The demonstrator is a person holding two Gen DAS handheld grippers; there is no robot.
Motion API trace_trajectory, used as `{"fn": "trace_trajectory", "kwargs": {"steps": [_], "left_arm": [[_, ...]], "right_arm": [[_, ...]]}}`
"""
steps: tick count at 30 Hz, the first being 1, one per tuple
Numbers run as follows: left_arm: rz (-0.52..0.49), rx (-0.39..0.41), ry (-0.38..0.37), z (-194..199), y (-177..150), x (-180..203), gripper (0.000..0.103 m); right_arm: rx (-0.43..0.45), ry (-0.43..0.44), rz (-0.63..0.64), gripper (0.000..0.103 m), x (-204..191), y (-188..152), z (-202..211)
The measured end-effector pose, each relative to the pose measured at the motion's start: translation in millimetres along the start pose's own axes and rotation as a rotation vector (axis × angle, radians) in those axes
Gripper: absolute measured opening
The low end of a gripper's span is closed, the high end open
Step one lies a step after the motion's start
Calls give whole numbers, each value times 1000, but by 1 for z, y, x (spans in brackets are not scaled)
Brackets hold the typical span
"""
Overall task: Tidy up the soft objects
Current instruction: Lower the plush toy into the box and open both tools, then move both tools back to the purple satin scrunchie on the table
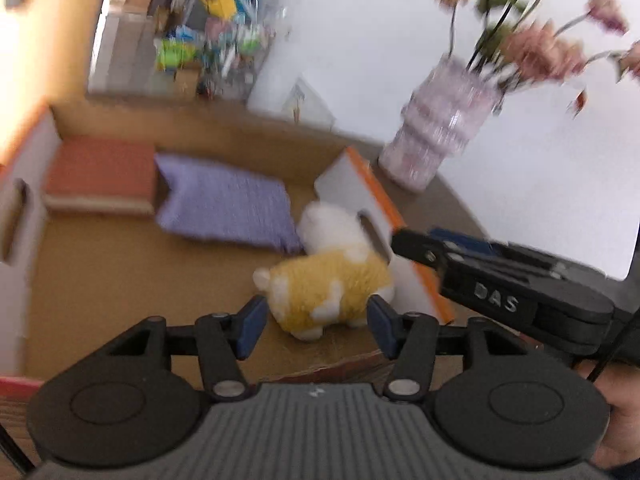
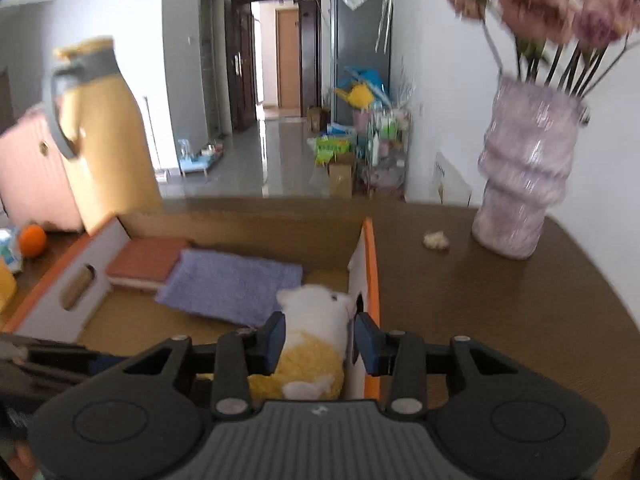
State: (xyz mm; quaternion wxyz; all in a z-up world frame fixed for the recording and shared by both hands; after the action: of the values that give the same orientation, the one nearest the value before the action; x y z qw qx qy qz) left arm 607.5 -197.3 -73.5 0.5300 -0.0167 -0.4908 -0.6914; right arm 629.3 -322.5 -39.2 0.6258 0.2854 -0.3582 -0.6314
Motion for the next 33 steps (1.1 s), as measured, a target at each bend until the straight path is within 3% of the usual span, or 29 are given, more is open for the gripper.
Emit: {"fn": "trace_trajectory", "kwargs": {"steps": [5,10,12,18,23,27,33], "left_arm": [[-110,133,76,92,26,26,71],[-269,277,307,200,21,30,81],[-328,316,387,234,13,33,83],[-336,375,432,291,-14,46,86],[-386,436,457,327,-68,60,89],[-451,492,437,354,-140,74,94],[-395,475,411,366,-234,75,94]], "right_arm": [[83,13,4,46,12,24,68],[200,-9,48,60,25,30,149],[235,-11,53,61,26,27,174],[275,18,54,62,14,11,230],[350,28,46,62,2,-34,278],[404,40,37,67,-9,-92,315],[425,135,-6,70,-29,-185,366]]}}
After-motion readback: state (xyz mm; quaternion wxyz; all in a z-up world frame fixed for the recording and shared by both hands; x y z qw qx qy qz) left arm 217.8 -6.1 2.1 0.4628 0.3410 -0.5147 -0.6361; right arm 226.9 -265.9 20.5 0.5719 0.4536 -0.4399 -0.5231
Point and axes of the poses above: each gripper's, at about its wrist camera, not at the fingertips, and z roughly against the way its jaws point, x to its right, y to its top, the point moved 10 cm from there along -z, roughly the way its jaws point, and after that the axes turned 12 degrees about -y, right-handed, at the moved point
